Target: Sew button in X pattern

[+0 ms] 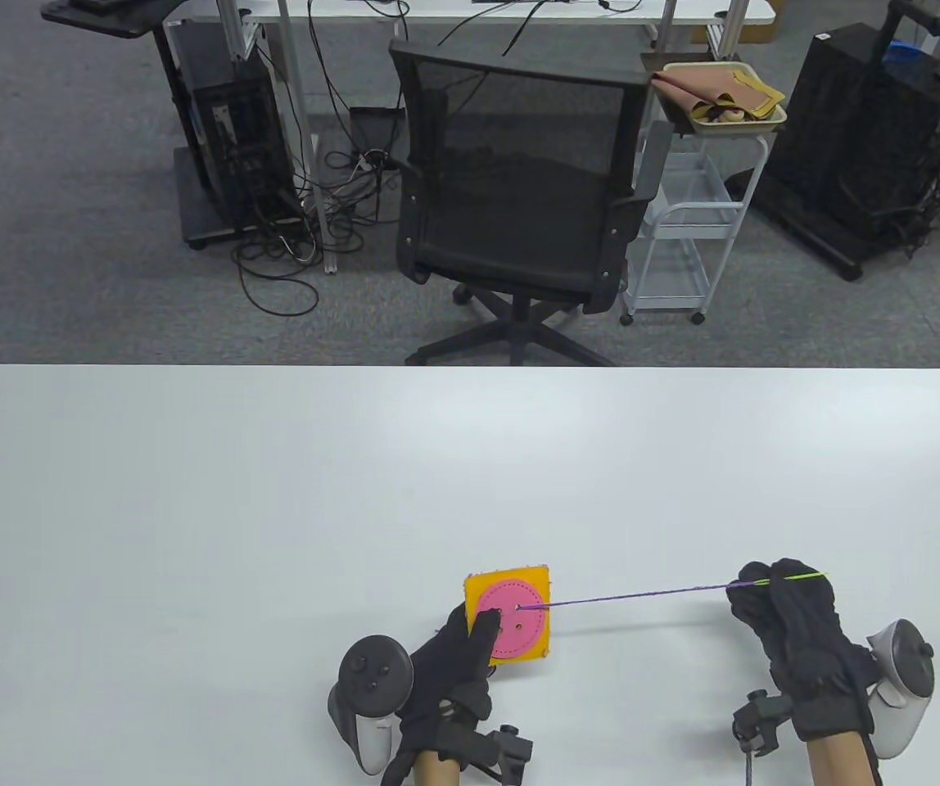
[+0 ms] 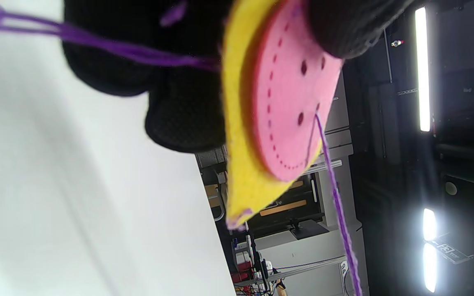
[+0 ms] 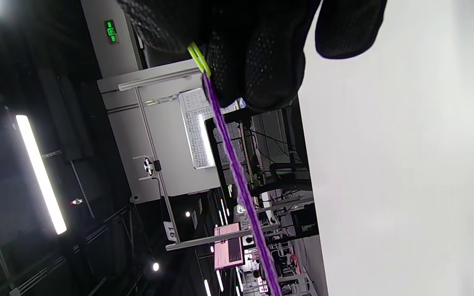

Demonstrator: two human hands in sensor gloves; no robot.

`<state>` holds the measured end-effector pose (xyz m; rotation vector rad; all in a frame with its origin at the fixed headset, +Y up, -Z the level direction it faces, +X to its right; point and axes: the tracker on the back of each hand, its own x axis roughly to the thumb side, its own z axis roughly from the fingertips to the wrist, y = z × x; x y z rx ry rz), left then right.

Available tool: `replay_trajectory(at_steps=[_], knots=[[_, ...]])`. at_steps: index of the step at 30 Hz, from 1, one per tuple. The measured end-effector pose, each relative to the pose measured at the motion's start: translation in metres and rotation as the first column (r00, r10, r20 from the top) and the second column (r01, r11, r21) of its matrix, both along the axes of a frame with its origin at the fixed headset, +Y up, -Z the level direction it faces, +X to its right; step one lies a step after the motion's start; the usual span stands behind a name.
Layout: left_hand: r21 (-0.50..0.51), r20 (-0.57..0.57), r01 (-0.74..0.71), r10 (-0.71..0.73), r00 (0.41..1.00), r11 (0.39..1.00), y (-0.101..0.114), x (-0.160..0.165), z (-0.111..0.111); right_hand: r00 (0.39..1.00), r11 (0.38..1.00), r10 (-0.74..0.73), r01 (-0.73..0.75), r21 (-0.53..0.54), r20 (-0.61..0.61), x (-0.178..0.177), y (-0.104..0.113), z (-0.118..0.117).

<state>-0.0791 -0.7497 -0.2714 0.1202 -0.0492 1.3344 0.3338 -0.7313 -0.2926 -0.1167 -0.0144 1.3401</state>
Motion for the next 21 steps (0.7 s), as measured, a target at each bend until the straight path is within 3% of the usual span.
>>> replay_trajectory(at_steps=[7,12,21], knots=[[0.001,0.037,-0.021,0.021,0.999,1.000,0.001,0.008,0.001,0.998,0.996,0.039,-0.035,0.079,-0.046,-0.011,0.008,0.001],[0.013,0.100,-0.068,0.066,0.993,0.998,0.006,0.020,0.003,0.983,0.977,0.169,-0.158,0.145,-0.069,-0.029,0.014,0.004],[0.078,0.088,-0.058,0.051,0.995,0.995,0.015,0.029,0.008,0.918,0.895,0.393,-0.367,0.252,-0.059,-0.059,0.024,0.014]])
